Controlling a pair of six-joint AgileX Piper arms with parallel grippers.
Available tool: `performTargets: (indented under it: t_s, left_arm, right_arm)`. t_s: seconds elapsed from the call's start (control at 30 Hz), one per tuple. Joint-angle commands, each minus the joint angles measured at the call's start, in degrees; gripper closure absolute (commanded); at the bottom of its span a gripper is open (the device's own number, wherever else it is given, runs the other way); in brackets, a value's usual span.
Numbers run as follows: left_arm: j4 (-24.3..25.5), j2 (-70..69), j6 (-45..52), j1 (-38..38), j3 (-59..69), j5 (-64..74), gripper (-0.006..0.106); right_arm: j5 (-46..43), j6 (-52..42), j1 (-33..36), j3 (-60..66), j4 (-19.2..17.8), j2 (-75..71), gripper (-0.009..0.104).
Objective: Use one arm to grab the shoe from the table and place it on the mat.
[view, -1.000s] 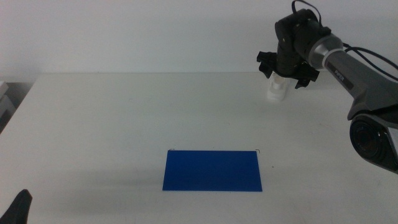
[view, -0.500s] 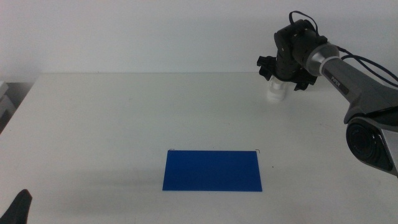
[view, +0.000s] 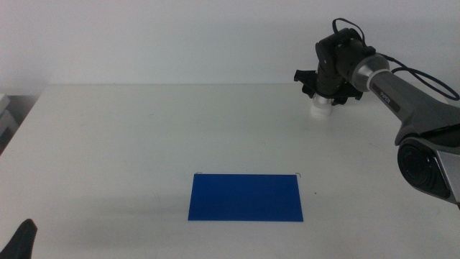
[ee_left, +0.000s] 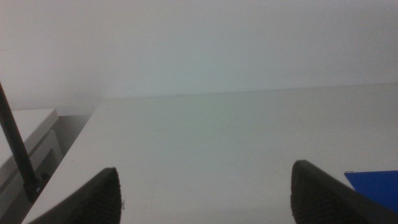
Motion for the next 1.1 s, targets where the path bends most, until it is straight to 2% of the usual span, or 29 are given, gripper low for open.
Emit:
performTargets:
  t_s: [0.0, 0.07, 0.27, 0.47, 0.6, 0.77, 0.9, 1.07]
  left_arm:
    - [-0.55, -0.77, -0.26, -0.23, 0.40, -4.65, 0.007]
    - [-0.55, -0.77, -0.26, -0.23, 0.40, -4.65, 0.007]
    - [-0.55, -0.77, -0.26, -0.23, 0.40, -4.65, 0.007]
    - [-0.55, -0.77, -0.26, -0.23, 0.40, -4.65, 0.007]
    - [-0.55, -0.77, -0.26, -0.23, 0.40, -4.65, 0.007]
    - [-0.55, -0.77, -0.26, -0.23, 0.40, -4.65, 0.007]
    - [-0.55, -0.77, -0.26, -0.23, 0.40, -4.65, 0.007]
    - [-0.55, -0.77, -0.26, -0.23, 0.40, -4.65, 0.007]
  right_arm:
    - [0.03, -0.57, -0.47, -1.98, -0.89, -4.77, 0.093]
    - [2.56, -0.52, -0.43, -2.28, -0.98, -5.53, 0.099]
    - [9.89, -1.00, 0.73, -2.46, -3.02, -8.74, 0.099]
    - [18.16, -1.96, 4.67, -2.46, -6.76, -12.55, 0.099]
    - [18.16, -5.86, 7.33, -2.27, -4.09, -15.45, 0.099]
    - [18.22, -6.44, 11.13, -2.04, -3.38, -19.19, 0.099]
    - [18.22, -5.25, 14.35, 2.34, -3.71, -23.41, 0.099]
    - [18.12, -0.40, 19.06, 11.80, -6.76, -29.91, 0.099]
